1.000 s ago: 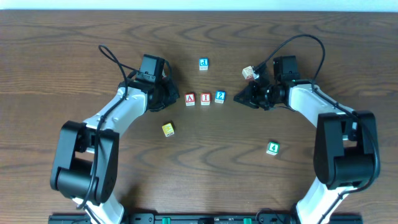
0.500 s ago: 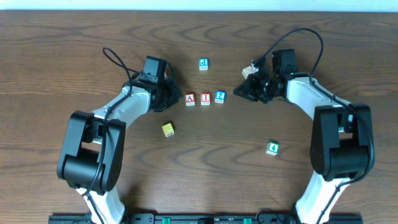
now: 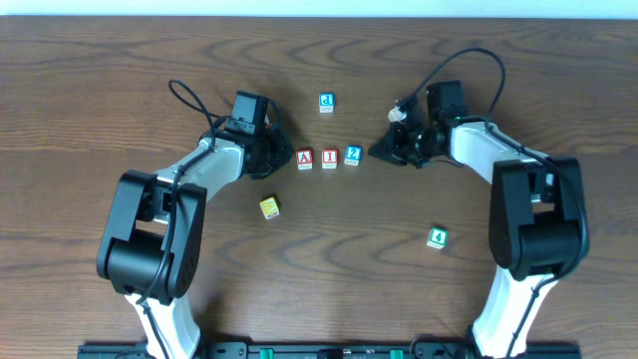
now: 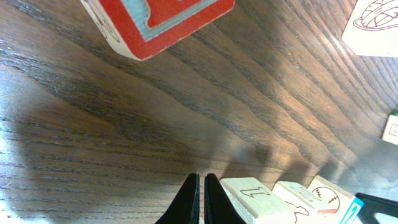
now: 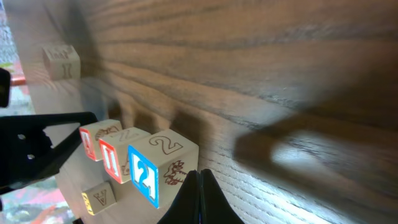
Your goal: Spell out Ai2
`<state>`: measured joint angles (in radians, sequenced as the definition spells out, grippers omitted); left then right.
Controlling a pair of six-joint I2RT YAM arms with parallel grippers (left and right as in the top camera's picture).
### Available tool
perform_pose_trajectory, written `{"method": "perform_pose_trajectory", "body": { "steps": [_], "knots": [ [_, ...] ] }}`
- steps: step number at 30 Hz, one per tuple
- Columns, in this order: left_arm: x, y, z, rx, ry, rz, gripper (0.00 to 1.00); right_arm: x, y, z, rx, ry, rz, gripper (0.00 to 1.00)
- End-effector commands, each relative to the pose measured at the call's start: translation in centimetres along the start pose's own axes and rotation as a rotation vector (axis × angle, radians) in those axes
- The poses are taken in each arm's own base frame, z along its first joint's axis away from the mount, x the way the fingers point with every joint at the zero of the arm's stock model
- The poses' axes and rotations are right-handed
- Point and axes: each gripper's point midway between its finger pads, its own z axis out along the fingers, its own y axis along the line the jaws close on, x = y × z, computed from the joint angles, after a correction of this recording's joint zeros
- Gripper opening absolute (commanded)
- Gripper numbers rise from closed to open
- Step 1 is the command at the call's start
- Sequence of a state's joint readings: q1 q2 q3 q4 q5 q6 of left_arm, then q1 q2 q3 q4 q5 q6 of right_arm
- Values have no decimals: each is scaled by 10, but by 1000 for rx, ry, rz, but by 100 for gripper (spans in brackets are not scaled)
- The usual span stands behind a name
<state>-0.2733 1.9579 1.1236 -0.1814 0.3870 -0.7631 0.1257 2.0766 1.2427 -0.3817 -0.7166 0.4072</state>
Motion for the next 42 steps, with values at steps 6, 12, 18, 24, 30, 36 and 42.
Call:
{"method": "perform_pose_trajectory", "body": {
  "steps": [6, 12, 18, 24, 30, 36, 42],
  "knots": [
    [4, 4, 6, -7, 18, -26, 6, 5, 9, 17, -17, 27, -24, 1],
    [5, -3, 7, 8, 10, -12, 6, 4, 10, 17, -20, 23, -25, 2],
    [6, -4, 8, 11, 12, -10, 6, 8, 17, 22, -25, 31, -34, 1],
    [9, -7, 8, 20, 24, -6, 6, 9, 20, 25, -27, 35, -45, 2],
    [11, -8, 8, 23, 29, -5, 6, 11, 22, 26, -29, 38, -49, 2],
    [14, -10, 9, 24, 34, 3, 6, 13, 24, 28, -29, 44, -55, 2],
    [14, -11, 9, 28, 33, -11, 6, 13, 24, 28, -29, 44, -55, 1]
  ]
}}
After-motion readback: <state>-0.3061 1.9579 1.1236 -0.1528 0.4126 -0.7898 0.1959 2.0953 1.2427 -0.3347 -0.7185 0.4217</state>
